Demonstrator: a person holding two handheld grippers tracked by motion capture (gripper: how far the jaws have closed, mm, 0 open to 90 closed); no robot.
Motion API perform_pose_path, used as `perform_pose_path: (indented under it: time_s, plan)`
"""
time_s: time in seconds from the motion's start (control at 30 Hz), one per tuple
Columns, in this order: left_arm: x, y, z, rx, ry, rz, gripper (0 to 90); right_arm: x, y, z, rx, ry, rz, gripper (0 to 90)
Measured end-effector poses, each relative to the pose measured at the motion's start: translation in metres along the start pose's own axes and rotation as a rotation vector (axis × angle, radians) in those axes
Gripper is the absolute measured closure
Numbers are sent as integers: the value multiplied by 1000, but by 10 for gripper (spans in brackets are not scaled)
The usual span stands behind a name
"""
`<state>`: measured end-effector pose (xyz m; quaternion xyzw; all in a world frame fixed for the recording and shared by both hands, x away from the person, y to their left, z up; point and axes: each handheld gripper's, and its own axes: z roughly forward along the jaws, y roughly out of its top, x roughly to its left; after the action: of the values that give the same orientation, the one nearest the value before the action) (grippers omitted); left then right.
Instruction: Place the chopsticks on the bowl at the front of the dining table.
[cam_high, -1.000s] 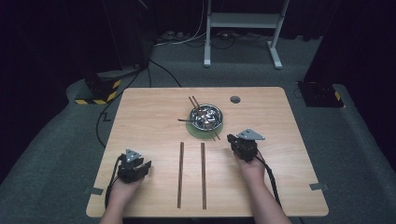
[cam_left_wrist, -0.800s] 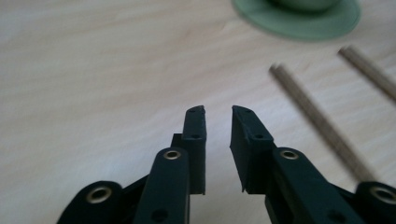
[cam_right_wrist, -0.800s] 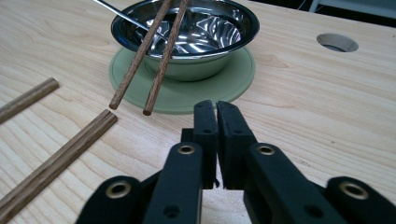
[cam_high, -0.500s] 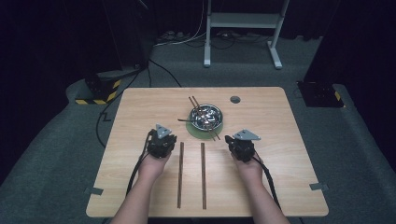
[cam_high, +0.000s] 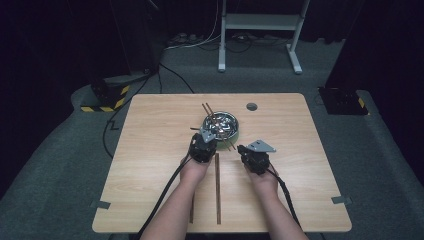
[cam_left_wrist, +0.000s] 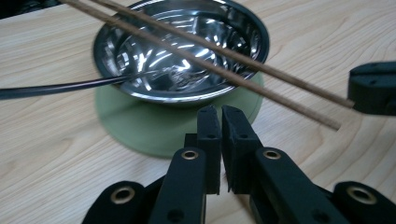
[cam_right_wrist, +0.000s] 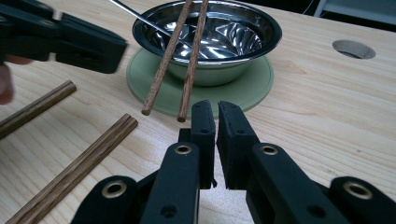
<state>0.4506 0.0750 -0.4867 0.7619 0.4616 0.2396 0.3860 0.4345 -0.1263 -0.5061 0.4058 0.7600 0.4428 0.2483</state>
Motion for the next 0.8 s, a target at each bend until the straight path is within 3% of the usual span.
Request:
perform_pose_path:
  time_s: [0.23,0.43,0.8]
  plan:
    - [-5,0,8,4,-7,-28,855,3,0,3,14,-4,-15,850]
    - [-9,1,10,1,-22,-24,847,7,1,3,20,19,-20,849]
    - [-12,0,10,6,-34,-23,847,19,2,4,18,39,-74,832]
